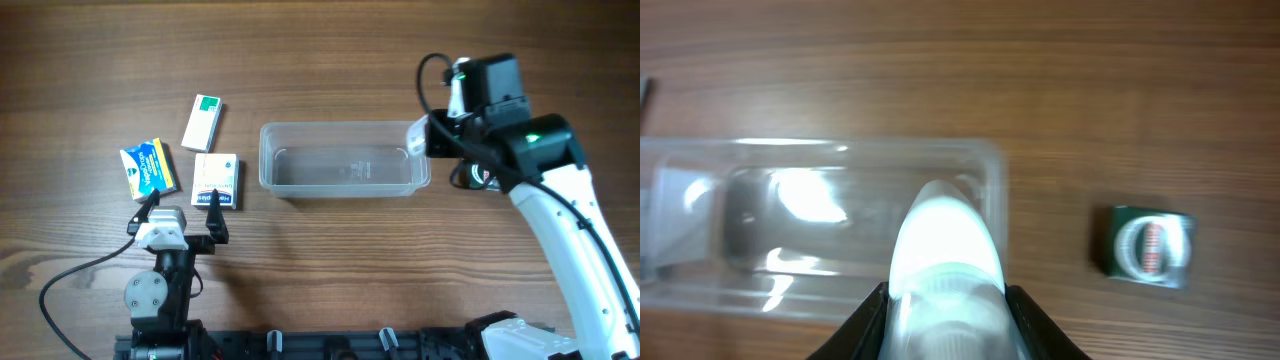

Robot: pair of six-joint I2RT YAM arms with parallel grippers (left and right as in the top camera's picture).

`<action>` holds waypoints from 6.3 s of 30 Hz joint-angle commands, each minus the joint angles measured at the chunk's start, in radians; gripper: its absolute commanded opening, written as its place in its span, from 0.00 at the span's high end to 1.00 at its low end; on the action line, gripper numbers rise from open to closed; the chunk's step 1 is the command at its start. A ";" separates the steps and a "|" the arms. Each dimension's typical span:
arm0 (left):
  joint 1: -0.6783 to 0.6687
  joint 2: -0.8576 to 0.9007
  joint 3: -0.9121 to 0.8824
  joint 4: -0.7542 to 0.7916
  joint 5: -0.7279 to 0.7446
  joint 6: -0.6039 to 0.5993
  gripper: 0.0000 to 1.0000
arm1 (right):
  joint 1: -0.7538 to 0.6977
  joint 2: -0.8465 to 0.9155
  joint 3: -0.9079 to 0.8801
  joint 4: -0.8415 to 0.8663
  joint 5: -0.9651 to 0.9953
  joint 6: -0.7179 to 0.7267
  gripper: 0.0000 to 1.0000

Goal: Pack container
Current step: 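Lift the white bottle and carry it over the clear container, then lower the bottle into the container's right end and open the gripper, then move the right gripper back over the green Zam-Buk box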

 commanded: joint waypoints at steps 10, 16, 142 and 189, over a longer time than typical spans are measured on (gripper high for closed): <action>0.000 -0.007 -0.005 -0.005 0.012 0.015 0.00 | 0.115 0.071 0.023 0.005 0.089 0.074 0.76; 0.000 -0.007 -0.005 -0.005 0.012 0.015 0.00 | 0.147 0.145 0.023 0.006 0.159 0.100 0.76; 0.000 -0.007 -0.005 -0.005 0.012 0.015 0.00 | 0.107 0.239 -0.040 0.122 0.248 0.123 0.37; 0.000 -0.007 -0.005 -0.004 0.012 0.015 0.00 | -0.231 0.219 -0.160 0.152 0.008 0.098 0.96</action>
